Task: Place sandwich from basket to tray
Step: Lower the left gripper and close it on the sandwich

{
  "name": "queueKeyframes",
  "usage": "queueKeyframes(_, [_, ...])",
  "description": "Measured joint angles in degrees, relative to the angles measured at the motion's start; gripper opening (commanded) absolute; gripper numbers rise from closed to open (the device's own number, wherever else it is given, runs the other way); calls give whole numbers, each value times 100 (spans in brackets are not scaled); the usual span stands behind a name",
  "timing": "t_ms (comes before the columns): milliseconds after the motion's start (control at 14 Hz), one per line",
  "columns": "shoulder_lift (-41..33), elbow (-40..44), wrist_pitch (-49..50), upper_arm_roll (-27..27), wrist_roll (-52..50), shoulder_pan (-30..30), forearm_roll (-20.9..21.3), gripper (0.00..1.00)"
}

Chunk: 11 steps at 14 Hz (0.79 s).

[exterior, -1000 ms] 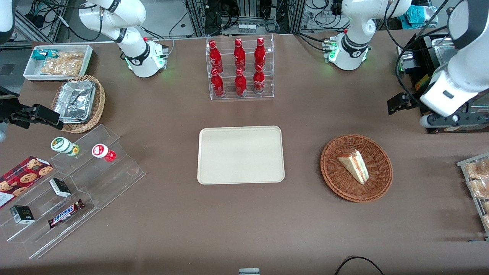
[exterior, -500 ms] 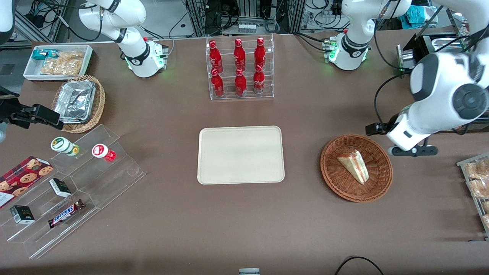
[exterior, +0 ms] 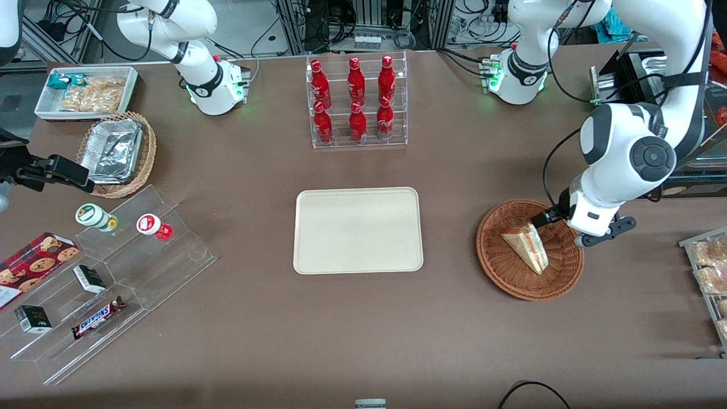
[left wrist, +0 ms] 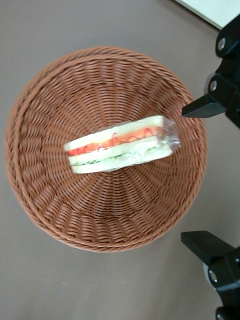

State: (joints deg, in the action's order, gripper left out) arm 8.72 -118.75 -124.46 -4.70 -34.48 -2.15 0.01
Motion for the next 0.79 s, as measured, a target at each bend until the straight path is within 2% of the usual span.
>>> queueKeyframes(286, [330, -50, -717, -8, -1780, -237, 2, 100])
queueKeyframes(643, [755, -156, -1222, 0, -2177, -311, 2, 100])
queueKeyframes(714, [835, -164, -1227, 2, -2177, -307, 2, 97])
queueKeyframes(786, [919, -167, -1232, 4, -2177, -305, 3, 75])
